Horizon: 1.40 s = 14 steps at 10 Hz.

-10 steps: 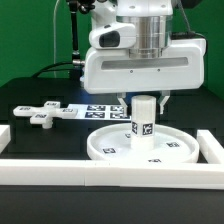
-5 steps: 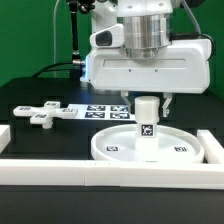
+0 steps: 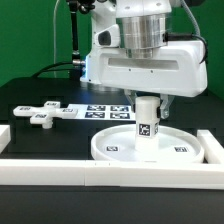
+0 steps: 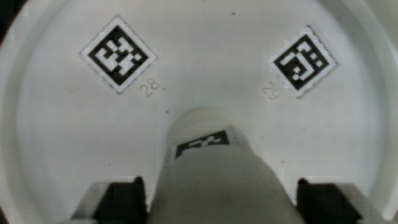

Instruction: Assemble round table

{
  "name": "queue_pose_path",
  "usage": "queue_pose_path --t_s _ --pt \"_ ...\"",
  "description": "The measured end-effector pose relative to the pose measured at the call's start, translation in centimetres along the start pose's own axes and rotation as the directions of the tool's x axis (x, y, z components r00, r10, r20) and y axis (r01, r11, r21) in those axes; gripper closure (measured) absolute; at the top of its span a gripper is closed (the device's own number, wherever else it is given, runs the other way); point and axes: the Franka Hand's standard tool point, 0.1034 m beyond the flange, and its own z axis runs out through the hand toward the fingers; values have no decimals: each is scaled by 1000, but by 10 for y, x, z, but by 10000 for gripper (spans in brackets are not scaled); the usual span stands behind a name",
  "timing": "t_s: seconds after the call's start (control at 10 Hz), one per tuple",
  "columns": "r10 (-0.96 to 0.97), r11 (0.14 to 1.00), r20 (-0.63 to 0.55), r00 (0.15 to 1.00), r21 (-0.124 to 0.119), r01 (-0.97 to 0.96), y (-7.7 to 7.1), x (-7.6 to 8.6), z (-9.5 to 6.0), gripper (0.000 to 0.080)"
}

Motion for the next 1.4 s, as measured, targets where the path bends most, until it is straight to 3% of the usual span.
queue_pose_path --t_s 0.2,0.5,0.8,1.1,1.4 --pt "123 992 11 992 13 -123 -1 0 0 390" --pt "407 911 51 912 54 -410 -3 2 0 390" --pt "763 627 125 634 94 -773 -4 6 0 390" --pt "892 404 188 412 79 -911 -8 6 -1 390" --pt "900 383 193 390 76 -921 -8 5 -1 390"
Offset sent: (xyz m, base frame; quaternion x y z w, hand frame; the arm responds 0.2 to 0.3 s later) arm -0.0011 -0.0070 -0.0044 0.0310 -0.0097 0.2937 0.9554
